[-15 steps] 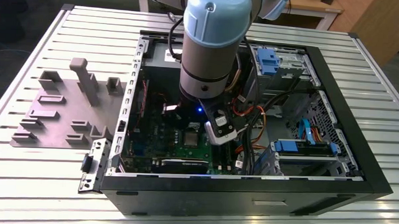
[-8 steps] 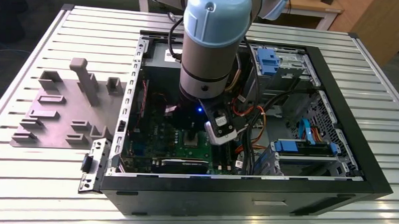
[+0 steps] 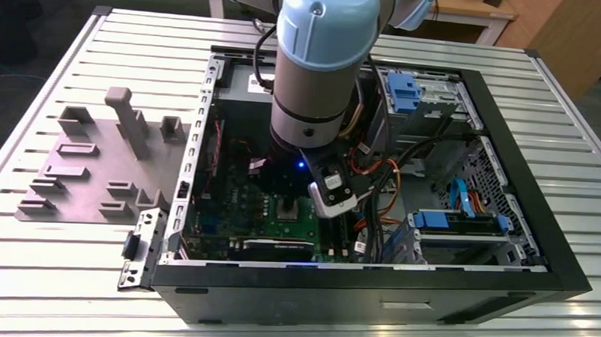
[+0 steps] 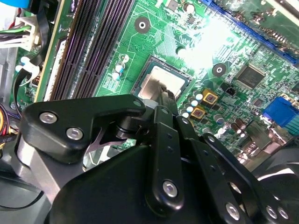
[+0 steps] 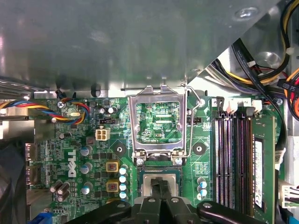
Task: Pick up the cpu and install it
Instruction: 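Close the cpu cover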
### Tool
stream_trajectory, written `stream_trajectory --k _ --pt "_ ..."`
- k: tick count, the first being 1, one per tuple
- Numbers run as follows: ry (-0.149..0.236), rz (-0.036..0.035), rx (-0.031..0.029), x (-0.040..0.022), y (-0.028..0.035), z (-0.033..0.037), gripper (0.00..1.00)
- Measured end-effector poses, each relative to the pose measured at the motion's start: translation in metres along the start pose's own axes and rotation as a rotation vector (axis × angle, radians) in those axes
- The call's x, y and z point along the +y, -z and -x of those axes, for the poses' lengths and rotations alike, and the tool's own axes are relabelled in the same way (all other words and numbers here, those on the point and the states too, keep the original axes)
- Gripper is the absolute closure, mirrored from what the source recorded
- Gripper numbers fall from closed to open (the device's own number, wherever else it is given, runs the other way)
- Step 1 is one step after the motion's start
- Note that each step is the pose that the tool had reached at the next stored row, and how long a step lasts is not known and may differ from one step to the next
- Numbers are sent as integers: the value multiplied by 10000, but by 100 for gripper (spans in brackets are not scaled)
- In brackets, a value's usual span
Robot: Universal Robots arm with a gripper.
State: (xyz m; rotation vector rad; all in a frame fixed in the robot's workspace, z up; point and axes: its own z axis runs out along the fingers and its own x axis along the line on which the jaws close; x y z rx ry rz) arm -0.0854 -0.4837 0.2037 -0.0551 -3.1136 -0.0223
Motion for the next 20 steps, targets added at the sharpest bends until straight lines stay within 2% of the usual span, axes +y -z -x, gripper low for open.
stream_trajectory --k 1,20 --pt "0 1 0 0 16 0 89" --pt "0 -6 0 1 47 -1 89"
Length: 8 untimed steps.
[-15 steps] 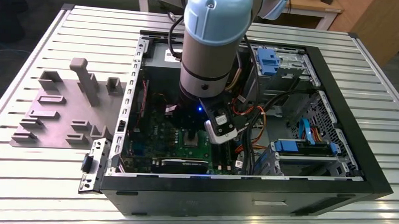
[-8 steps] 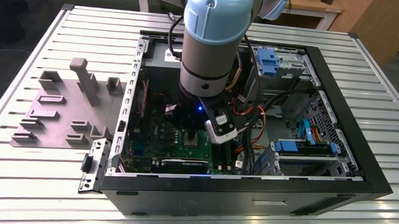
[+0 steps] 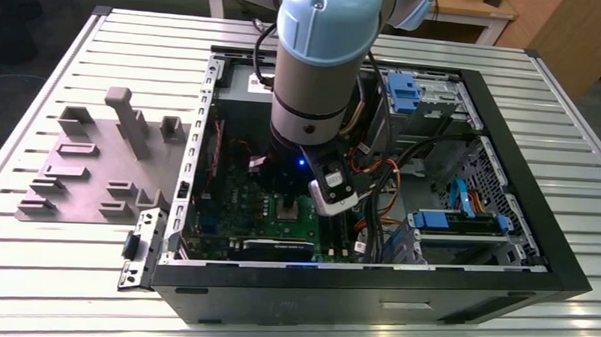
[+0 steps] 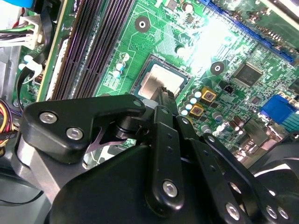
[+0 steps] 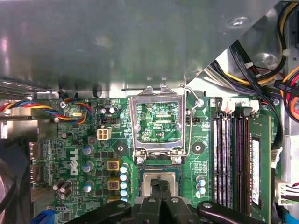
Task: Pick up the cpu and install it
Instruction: 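Close the cpu cover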
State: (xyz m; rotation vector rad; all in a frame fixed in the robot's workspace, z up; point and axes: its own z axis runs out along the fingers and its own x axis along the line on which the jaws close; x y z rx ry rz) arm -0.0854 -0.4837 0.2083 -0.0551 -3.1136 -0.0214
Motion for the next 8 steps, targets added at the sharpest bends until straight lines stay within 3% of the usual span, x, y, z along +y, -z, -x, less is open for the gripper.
stream_trajectory --k 8 --pt "-1 -2 0 1 69 -2 89"
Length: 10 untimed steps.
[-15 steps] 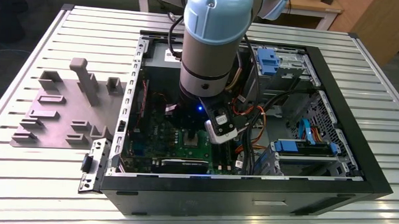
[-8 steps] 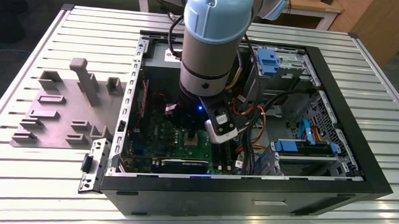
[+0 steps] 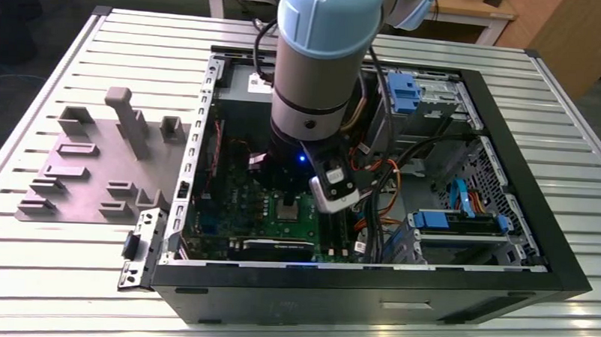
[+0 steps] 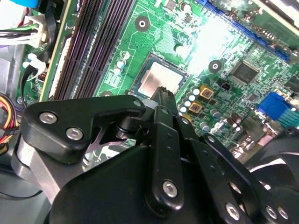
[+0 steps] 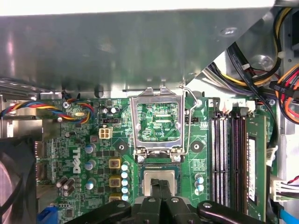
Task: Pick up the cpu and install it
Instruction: 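Close the cpu cover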
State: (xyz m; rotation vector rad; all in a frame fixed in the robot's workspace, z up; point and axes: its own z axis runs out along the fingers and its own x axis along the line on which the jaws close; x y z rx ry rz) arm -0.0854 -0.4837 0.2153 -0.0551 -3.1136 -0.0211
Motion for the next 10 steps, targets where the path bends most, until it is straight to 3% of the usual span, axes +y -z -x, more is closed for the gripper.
stream_trajectory --k 10 --pt "0 2 -1 1 39 -1 89"
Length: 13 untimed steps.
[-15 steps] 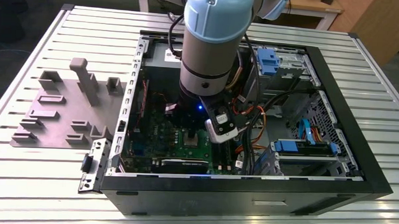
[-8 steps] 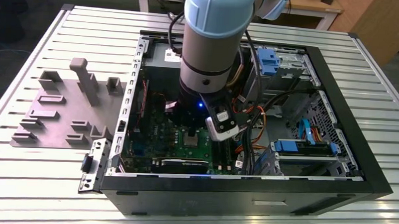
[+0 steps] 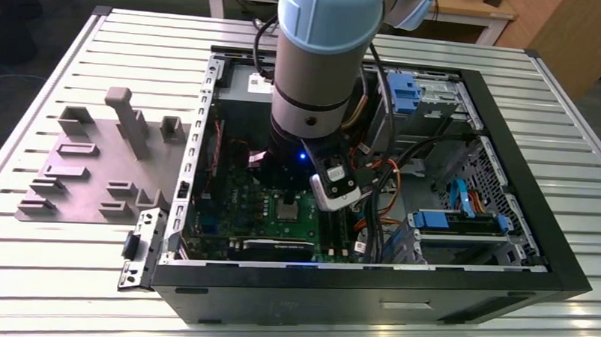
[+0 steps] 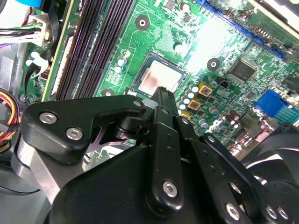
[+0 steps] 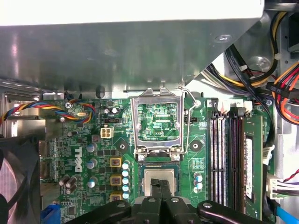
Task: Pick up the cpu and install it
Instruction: 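Close the cpu cover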
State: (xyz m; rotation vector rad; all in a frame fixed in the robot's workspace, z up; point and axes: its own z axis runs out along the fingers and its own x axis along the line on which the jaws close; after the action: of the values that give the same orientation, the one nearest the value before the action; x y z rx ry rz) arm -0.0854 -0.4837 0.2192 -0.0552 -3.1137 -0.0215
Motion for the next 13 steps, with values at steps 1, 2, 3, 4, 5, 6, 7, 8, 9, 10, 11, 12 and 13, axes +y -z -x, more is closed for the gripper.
stream_trajectory --k 1,2,3,4,5,6,7,8,9,10,11,12,13 --pt "0 -1 0 0 1 0 89" --pt "0 -2 0 0 2 0 89" --pt "0 -2 0 0 3 0 89" --pt "1 -2 1 0 3 0 89" --pt "0 -2 1 0 4 0 89" --pt "0 -3 1 0 7 0 89" --pt "0 -5 2 0 10 0 89" --pt "0 -5 2 0 14 -1 89" --pt "0 -4 1 0 19 -1 89" --pt "1 -3 1 0 26 -1 89" --pt "0 -3 1 0 35 -1 89" --pt "0 -3 1 0 44 -1 89" --pt "0 -2 1 1 52 -1 89"
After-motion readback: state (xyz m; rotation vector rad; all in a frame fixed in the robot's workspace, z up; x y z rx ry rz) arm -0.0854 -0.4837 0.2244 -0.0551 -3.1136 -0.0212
